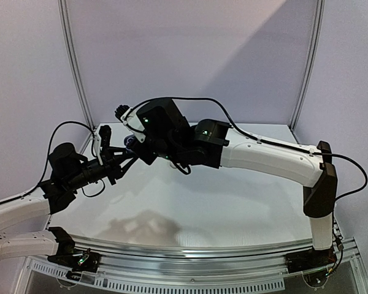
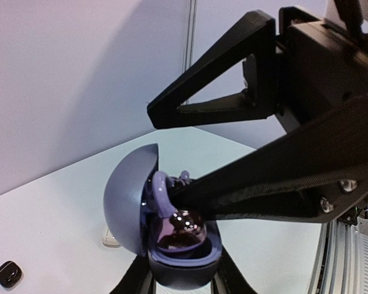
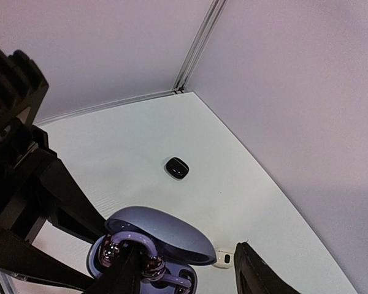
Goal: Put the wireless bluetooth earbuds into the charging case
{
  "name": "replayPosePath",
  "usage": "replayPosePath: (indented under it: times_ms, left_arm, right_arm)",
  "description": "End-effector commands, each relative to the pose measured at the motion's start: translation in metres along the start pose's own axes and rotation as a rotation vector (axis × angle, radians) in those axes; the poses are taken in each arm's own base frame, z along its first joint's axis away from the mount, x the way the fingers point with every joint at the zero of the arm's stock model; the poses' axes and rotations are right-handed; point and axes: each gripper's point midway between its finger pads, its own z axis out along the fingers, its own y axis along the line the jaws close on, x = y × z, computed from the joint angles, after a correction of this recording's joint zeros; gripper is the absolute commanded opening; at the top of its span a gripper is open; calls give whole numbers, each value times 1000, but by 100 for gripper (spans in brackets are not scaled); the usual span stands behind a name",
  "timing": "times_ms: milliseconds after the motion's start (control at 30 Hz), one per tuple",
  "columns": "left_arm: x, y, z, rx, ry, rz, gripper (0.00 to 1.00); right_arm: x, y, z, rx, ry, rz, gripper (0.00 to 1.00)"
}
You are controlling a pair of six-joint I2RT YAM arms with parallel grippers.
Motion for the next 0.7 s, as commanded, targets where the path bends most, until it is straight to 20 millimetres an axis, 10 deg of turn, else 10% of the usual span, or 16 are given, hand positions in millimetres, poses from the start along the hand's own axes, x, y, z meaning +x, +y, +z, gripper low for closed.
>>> replayPosePath:
  times_ms: [0,667]
  left_arm:
    - [-52,-8,-7,26,-175,68,0]
    - [-50,0,-7,-22,-169,67,0]
  right_arm:
    - [68,29,26,-68,204,-95,52]
    - [78,29,13,-95,239,-82,53]
